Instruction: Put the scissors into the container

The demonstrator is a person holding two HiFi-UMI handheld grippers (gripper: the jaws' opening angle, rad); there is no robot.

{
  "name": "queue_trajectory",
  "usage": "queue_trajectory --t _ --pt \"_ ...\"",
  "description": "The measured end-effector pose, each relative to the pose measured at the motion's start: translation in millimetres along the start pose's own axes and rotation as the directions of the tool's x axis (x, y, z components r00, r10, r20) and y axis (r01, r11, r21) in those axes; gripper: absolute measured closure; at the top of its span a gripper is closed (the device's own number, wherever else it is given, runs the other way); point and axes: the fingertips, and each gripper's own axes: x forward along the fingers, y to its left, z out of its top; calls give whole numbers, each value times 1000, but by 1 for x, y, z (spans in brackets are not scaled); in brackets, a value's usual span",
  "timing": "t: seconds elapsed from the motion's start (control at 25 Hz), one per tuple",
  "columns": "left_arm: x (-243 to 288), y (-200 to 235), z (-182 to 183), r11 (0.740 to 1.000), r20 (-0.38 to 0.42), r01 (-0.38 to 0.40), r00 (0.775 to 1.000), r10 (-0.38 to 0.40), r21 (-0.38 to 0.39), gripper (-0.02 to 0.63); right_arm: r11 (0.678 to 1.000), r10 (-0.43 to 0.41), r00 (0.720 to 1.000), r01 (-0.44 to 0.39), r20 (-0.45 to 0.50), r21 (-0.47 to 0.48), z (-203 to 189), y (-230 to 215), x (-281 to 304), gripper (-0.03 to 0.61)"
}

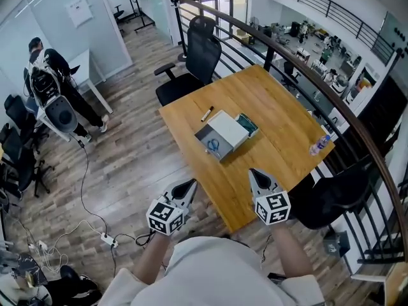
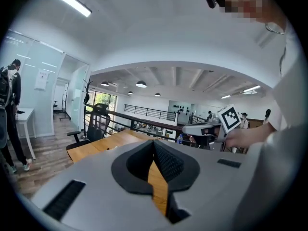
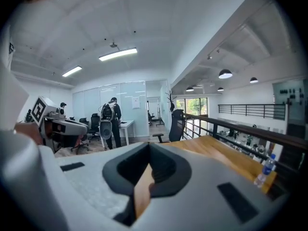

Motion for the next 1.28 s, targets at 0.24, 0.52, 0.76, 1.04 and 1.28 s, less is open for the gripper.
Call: queue_trajectory --t 0.24,0.52,0.76,1.04,1.28 --pt "-22 17 16 1000 7 6 1000 -7 27 620 999 -32 996 33 81 -6 24 19 -7 577" --pt "-33 30 20 999 18 38 999 -38 19 620 999 -52 993 51 104 17 40 37 -14 577" --pt "-30 31 21 999 27 47 999 -47 20 620 998 -57 994 53 98 36 36 40 -15 577" --pt "-29 36 13 999 25 44 999 -44 0 620 997 -45 995 39 85 65 27 48 -11 577" --pt "-30 40 13 999 30 36 999 -36 -5 620 998 -47 995 43 89 54 29 49 -11 577"
